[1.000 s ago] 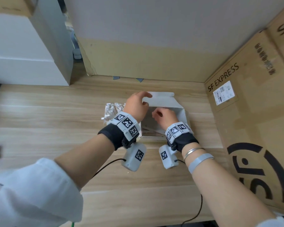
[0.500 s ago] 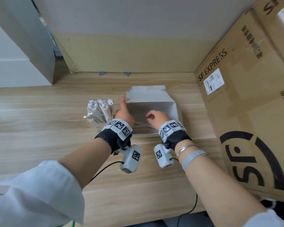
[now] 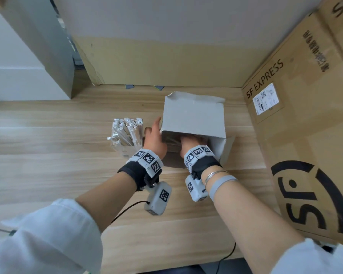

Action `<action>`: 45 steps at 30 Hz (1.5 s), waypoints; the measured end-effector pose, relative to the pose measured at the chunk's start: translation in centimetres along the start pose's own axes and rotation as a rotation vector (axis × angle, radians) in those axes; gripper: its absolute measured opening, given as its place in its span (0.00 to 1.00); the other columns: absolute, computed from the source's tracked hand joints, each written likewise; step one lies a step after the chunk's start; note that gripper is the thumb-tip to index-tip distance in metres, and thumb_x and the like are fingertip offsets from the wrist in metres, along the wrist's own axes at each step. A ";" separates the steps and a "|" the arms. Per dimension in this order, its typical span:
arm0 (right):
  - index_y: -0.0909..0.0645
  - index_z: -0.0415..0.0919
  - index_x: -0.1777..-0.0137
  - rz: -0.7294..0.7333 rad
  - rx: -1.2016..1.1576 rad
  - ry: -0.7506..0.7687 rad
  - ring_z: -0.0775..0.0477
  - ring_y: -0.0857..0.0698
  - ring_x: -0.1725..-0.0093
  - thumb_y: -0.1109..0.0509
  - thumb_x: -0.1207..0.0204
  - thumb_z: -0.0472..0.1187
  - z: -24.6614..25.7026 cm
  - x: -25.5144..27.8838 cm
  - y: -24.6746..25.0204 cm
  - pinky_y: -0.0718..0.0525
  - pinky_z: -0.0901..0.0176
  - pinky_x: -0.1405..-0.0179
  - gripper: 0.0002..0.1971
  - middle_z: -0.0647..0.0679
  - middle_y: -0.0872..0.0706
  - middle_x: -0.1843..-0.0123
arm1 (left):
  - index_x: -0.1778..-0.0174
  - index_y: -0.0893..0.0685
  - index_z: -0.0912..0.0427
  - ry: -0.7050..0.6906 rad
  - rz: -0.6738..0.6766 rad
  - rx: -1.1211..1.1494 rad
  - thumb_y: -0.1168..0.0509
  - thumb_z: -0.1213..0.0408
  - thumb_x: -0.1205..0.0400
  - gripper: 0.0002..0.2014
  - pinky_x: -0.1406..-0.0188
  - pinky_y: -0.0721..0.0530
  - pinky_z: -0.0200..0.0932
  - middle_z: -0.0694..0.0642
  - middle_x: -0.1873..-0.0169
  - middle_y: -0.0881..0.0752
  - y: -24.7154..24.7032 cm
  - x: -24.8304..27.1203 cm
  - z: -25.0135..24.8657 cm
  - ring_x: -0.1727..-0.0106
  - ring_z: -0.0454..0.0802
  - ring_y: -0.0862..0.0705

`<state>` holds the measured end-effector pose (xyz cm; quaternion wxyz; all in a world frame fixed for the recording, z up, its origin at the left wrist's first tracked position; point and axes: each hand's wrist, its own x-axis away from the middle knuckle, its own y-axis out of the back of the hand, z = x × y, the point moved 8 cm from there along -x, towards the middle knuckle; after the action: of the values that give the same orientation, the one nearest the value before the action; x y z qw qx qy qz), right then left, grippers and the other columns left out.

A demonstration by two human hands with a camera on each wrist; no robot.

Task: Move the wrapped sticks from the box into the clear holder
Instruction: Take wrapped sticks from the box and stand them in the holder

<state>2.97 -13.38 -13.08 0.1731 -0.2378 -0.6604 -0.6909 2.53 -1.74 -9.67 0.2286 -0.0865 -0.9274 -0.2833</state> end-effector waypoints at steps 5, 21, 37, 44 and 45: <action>0.23 0.38 0.31 0.049 0.141 0.019 0.39 0.34 0.21 0.38 0.22 0.36 0.4 0.0 -0.4 0.40 0.45 0.20 0.19 0.41 0.28 0.24 | 0.18 0.50 0.48 0.006 -0.002 -0.013 0.46 0.79 0.21 0.38 0.31 0.30 0.50 0.67 0.29 0.34 -0.1 0.4 -0.1 0.32 0.65 0.25; 0.24 0.34 0.31 0.134 -0.092 0.031 0.37 0.20 0.32 0.39 0.19 0.32 1.0 0.5 0.8 0.23 0.52 0.35 0.17 0.36 0.20 0.31 | 0.17 0.56 0.51 0.003 -0.003 -0.089 0.44 0.79 0.20 0.40 0.38 0.24 0.51 0.68 0.27 0.36 -0.1 0.3 -0.2 0.40 0.67 0.21; 0.15 0.42 0.43 -0.187 -0.816 0.089 0.44 0.15 0.55 0.29 0.25 0.49 1.2 3.0 5.4 0.23 0.61 0.57 0.15 0.41 0.10 0.52 | 0.20 0.39 0.55 -0.195 -0.047 -0.199 0.47 0.80 0.20 0.31 0.31 0.24 0.50 0.64 0.26 0.29 3.2 -0.2 -3.1 0.29 0.60 0.25; 0.31 0.47 0.75 -0.288 -1.004 0.167 0.52 0.30 0.74 0.31 0.24 0.51 4.9 3.9 10.1 0.30 0.62 0.68 0.20 0.54 0.29 0.76 | 0.26 0.32 0.35 -0.093 -0.170 -0.541 0.40 0.52 0.19 0.23 0.22 0.47 0.65 0.46 0.18 0.44 9.1 -0.6 -0.6 0.17 0.61 0.50; 0.31 0.47 0.76 -0.304 -1.025 0.202 0.54 0.29 0.74 0.32 0.23 0.50 5.7 4.2 10.9 0.29 0.62 0.69 0.21 0.56 0.29 0.77 | 0.26 0.34 0.32 -0.026 -0.096 -0.549 0.42 0.47 0.19 0.24 0.21 0.48 0.65 0.44 0.17 0.48 9.2 -1.0 0.7 0.17 0.61 0.52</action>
<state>6.07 -8.13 -1.61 -0.0045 -0.1259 -0.2462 -0.9610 5.83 6.21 -6.19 0.1709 -0.1049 -0.8219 -0.5331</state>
